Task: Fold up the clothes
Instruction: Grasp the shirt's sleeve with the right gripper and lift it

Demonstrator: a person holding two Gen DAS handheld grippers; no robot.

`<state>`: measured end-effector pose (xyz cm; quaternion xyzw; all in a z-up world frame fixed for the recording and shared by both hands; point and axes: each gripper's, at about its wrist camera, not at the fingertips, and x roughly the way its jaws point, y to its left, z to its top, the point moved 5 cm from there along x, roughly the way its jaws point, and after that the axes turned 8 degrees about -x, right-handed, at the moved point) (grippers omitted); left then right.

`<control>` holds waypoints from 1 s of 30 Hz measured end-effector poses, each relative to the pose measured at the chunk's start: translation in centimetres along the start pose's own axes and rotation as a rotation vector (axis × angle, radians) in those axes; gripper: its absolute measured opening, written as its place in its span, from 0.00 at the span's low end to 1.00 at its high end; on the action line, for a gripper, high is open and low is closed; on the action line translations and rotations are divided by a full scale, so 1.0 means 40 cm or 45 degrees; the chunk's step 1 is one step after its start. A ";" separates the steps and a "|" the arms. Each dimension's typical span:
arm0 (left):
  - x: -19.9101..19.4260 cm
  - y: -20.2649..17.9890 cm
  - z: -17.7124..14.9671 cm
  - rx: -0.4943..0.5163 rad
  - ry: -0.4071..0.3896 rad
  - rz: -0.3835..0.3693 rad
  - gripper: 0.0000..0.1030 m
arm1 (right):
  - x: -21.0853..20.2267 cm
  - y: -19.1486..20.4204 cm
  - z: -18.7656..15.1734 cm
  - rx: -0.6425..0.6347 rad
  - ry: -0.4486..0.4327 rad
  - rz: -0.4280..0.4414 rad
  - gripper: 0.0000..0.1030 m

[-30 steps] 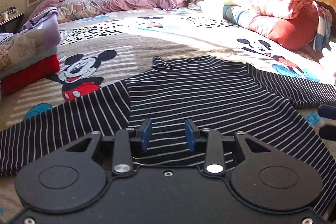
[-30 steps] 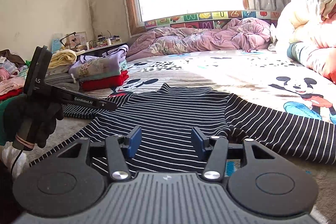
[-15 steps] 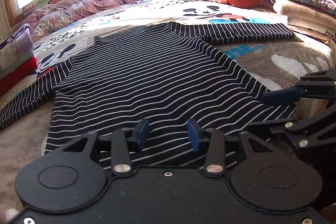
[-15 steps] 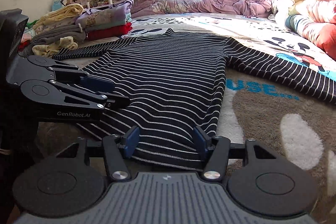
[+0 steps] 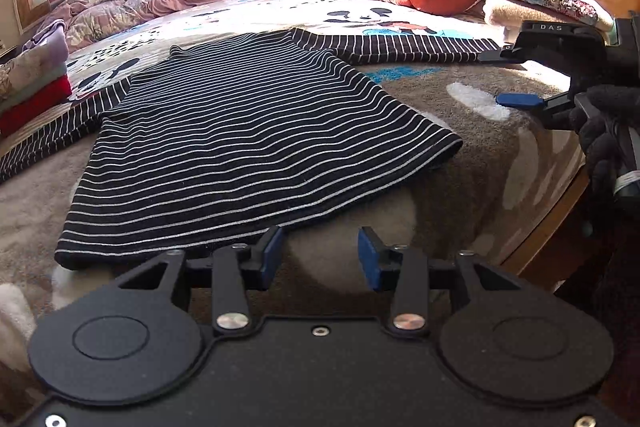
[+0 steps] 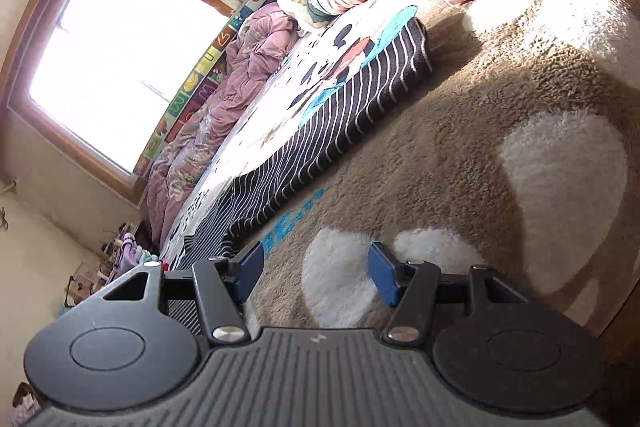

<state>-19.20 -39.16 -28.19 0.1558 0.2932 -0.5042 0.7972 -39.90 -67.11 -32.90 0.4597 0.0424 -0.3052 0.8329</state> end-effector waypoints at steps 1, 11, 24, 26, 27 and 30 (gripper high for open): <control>0.000 -0.003 0.010 0.001 -0.004 -0.001 0.39 | 0.007 -0.026 0.019 0.077 -0.032 0.005 0.57; 0.096 -0.101 0.213 0.048 -0.070 -0.061 0.39 | 0.064 -0.127 0.149 0.269 -0.164 -0.030 0.57; 0.405 -0.562 0.310 0.768 -0.149 -0.140 0.41 | 0.021 -0.208 0.238 0.227 -0.156 -0.056 0.81; 0.437 -0.597 0.303 0.858 -0.160 -0.121 0.41 | 0.017 -0.222 0.243 0.251 -0.164 -0.047 0.81; 0.453 -0.615 0.299 0.904 -0.166 -0.111 0.41 | 0.016 -0.232 0.245 0.274 -0.171 -0.035 0.81; 0.486 -0.656 0.293 1.011 -0.195 -0.082 0.41 | 0.013 -0.257 0.249 0.350 -0.199 -0.002 0.81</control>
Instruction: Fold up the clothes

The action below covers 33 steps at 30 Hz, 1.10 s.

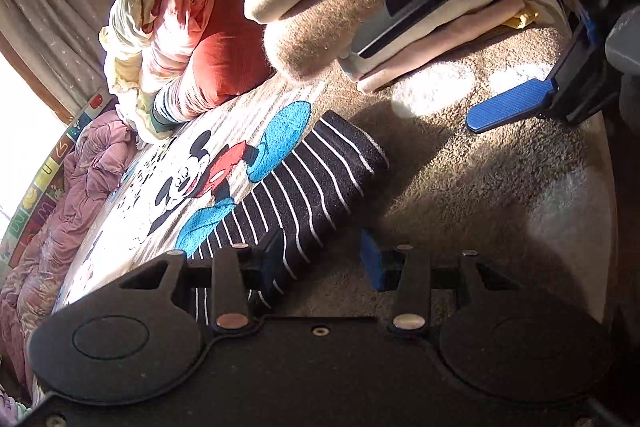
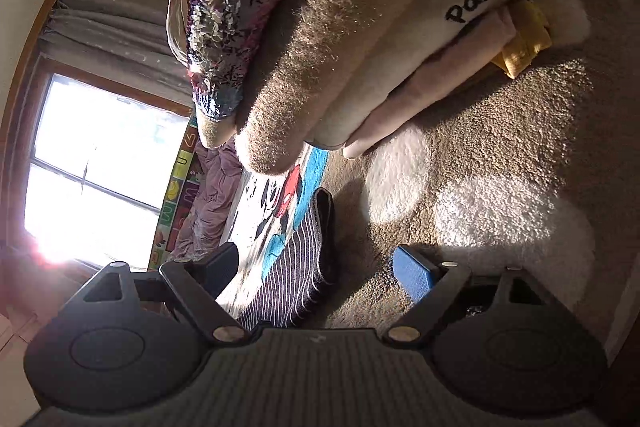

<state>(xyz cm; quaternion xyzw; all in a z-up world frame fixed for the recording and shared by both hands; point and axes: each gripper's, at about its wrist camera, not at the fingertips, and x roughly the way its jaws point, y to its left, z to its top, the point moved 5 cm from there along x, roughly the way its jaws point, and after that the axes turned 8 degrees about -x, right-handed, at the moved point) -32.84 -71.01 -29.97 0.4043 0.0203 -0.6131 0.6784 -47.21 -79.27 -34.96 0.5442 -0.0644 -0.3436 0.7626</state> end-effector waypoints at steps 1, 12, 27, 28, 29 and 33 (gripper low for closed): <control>0.008 -0.007 0.008 0.026 -0.008 0.012 0.41 | -0.001 -0.008 0.003 0.027 -0.009 0.009 0.81; 0.084 -0.040 0.081 0.173 -0.005 0.139 0.09 | -0.019 -0.050 0.026 0.166 -0.087 0.025 0.81; -0.295 0.623 0.043 -1.096 -0.316 0.019 0.07 | 0.080 0.247 -0.170 -0.652 0.187 0.148 0.83; -0.318 0.664 0.012 -1.171 -0.320 0.022 0.07 | 0.097 0.277 -0.207 -0.738 0.243 0.175 0.83; -0.339 0.703 -0.019 -1.246 -0.321 0.029 0.07 | 0.114 0.305 -0.242 -0.814 0.293 0.180 0.83; -0.398 0.793 -0.109 -1.389 -0.329 0.121 0.07 | 0.179 0.388 -0.373 -1.079 0.453 0.164 0.80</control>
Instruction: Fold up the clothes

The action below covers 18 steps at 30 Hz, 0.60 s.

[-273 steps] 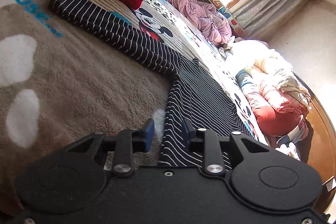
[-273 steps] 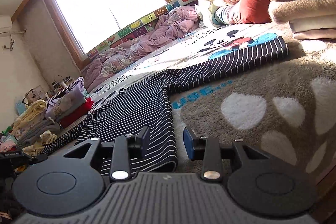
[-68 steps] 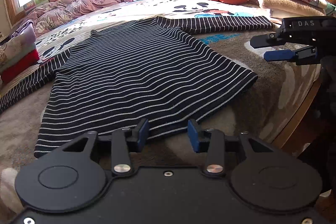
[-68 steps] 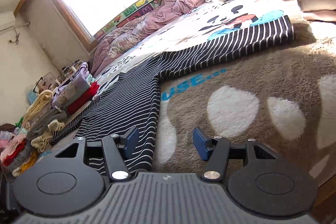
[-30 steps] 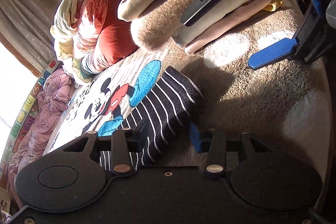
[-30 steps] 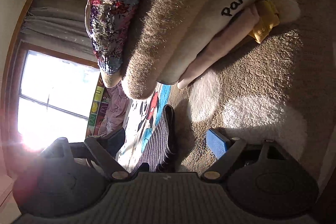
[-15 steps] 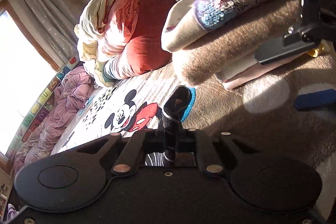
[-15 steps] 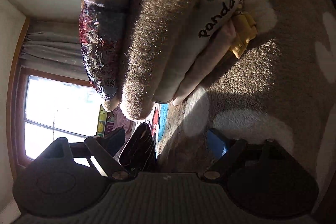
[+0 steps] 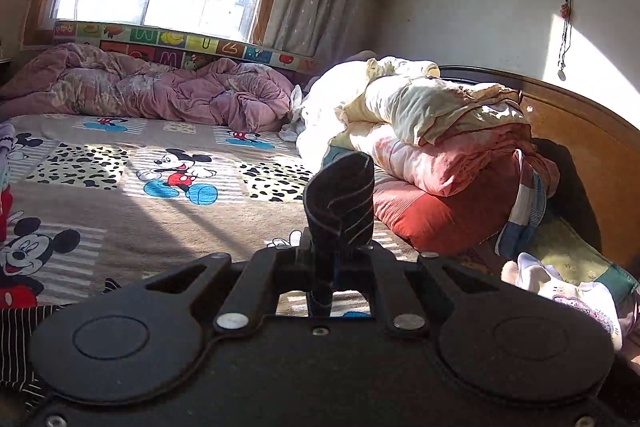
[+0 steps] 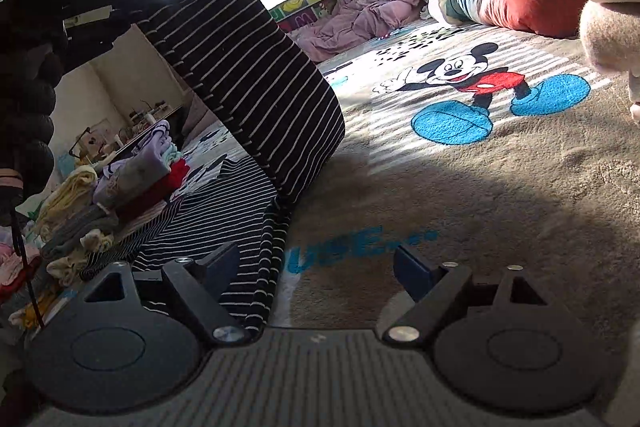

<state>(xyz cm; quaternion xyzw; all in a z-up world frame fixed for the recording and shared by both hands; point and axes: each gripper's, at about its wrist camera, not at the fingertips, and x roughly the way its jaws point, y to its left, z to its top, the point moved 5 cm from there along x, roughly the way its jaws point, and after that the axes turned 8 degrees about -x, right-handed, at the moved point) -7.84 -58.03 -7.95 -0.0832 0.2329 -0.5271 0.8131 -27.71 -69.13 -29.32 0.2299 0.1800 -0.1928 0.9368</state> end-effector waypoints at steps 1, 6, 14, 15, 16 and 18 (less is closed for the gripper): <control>-0.013 0.035 0.010 -0.046 -0.010 0.018 0.07 | -0.018 0.045 -0.026 -0.064 0.039 -0.005 0.78; -0.056 0.177 0.021 -0.218 -0.025 0.095 0.07 | -0.051 0.175 -0.093 -0.252 0.166 0.019 0.67; -0.024 0.311 0.013 -0.272 0.087 0.148 0.07 | -0.059 0.246 -0.134 -0.394 0.265 0.023 0.19; -0.015 0.312 0.017 -0.260 0.103 0.142 0.07 | -0.060 0.246 -0.130 -0.387 0.251 0.024 0.16; -0.006 0.308 0.028 -0.246 0.110 0.132 0.07 | -0.062 0.245 -0.126 -0.380 0.236 0.025 0.15; 0.010 0.297 0.054 -0.217 0.116 0.112 0.07 | -0.068 0.255 -0.119 -0.397 0.211 0.014 0.15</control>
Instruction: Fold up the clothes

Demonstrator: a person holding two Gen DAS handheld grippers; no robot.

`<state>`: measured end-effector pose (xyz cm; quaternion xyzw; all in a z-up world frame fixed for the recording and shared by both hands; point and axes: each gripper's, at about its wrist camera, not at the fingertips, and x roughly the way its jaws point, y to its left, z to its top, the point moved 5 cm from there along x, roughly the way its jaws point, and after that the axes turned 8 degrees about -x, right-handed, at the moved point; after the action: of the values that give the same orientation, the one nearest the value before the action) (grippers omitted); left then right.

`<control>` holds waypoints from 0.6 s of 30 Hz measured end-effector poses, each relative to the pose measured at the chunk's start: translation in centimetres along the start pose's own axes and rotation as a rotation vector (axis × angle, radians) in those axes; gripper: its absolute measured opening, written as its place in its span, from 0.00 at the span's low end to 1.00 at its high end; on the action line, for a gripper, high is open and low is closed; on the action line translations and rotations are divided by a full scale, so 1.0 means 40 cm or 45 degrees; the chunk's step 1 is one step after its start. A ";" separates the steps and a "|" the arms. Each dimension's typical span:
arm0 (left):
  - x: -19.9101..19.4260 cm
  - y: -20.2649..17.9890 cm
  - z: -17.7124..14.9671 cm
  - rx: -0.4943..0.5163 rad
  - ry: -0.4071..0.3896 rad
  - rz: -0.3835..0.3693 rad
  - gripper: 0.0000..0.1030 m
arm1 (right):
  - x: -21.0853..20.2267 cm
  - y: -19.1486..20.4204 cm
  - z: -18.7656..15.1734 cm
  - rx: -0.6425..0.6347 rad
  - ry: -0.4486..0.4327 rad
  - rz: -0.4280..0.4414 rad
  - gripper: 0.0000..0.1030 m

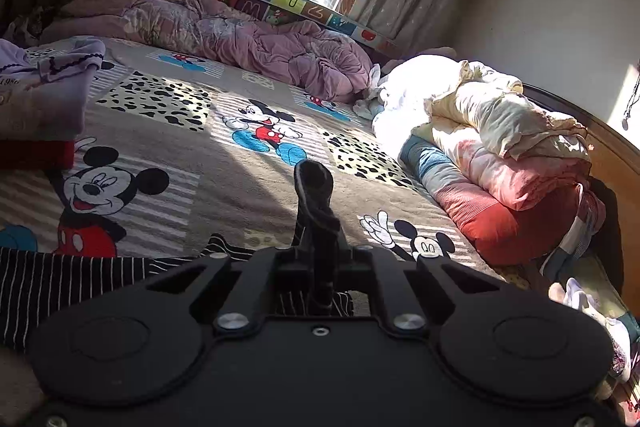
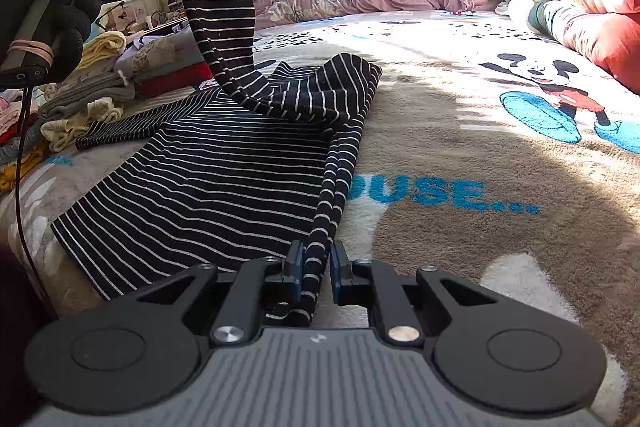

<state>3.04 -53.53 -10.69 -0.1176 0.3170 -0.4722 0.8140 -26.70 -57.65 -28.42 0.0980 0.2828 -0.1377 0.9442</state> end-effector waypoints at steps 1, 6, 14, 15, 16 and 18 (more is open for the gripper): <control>0.006 -0.008 0.013 0.015 0.003 -0.009 0.07 | -0.004 0.004 0.005 -0.007 -0.013 -0.001 0.15; 0.014 -0.044 0.111 0.041 -0.038 -0.079 0.07 | -0.015 0.049 0.029 -0.032 -0.055 0.078 0.13; 0.011 0.127 0.098 -0.060 -0.054 0.004 0.07 | 0.028 0.131 0.051 -0.032 -0.092 0.248 0.14; 0.017 0.165 0.082 -0.097 -0.038 0.029 0.07 | 0.034 0.137 0.048 -0.041 -0.080 0.248 0.16; 0.019 0.199 0.065 -0.132 -0.023 0.045 0.07 | 0.025 0.137 0.051 -0.043 -0.087 0.261 0.16; 0.013 0.240 0.049 -0.169 -0.015 0.047 0.07 | -0.012 0.118 0.058 -0.020 -0.130 0.277 0.16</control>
<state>11.12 -49.13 -14.08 -0.1682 0.3448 -0.4343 0.8150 -24.42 -53.70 -25.73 0.1138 0.2232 -0.0369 0.9674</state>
